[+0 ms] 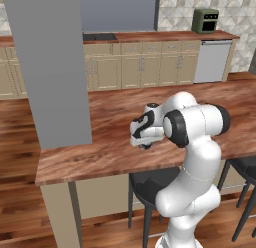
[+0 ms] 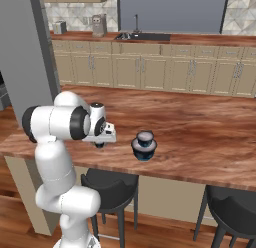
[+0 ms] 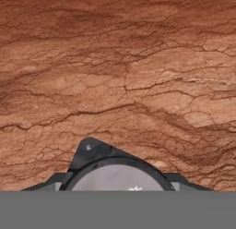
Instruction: Stack the yogurt containers by placing the smaller containers on top of the larger containers.
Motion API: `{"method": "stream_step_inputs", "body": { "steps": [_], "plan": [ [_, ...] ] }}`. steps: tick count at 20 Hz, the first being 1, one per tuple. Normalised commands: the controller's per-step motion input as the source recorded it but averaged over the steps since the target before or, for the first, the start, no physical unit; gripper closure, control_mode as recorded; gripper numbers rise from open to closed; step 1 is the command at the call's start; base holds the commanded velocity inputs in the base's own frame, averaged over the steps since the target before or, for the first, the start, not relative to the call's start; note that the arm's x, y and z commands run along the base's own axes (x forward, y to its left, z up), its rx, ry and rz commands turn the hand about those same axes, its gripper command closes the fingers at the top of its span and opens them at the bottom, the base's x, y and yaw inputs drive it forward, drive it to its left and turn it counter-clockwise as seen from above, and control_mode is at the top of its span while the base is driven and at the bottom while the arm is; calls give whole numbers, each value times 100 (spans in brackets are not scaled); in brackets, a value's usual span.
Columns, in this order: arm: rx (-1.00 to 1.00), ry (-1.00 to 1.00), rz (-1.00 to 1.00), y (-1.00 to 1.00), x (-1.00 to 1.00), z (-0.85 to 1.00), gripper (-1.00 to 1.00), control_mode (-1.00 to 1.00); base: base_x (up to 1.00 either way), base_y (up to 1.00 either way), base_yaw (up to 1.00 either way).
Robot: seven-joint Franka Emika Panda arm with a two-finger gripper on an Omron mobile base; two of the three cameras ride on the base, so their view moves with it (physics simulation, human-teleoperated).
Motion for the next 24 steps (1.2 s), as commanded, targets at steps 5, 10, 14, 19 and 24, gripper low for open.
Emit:
{"method": "stream_step_inputs", "body": {
  "steps": [5, 10, 14, 19, 24],
  "plan": [
    [4, -11, -1, -22, -3, 65, 100, -100, 0, 0, 0],
    [5, -3, 0, -31, -9, 76, 100, -100, 0, 0, 0],
    [2, 0, 0, -25, -4, 75, 100, -100, 0, 0, 0],
    [0, 9, 0, -4, -3, 79, 100, -100, 0, 0, 0],
    [-2, 20, -5, -14, -25, 58, 100, -100, 0, 0, 0]
  ]
}}
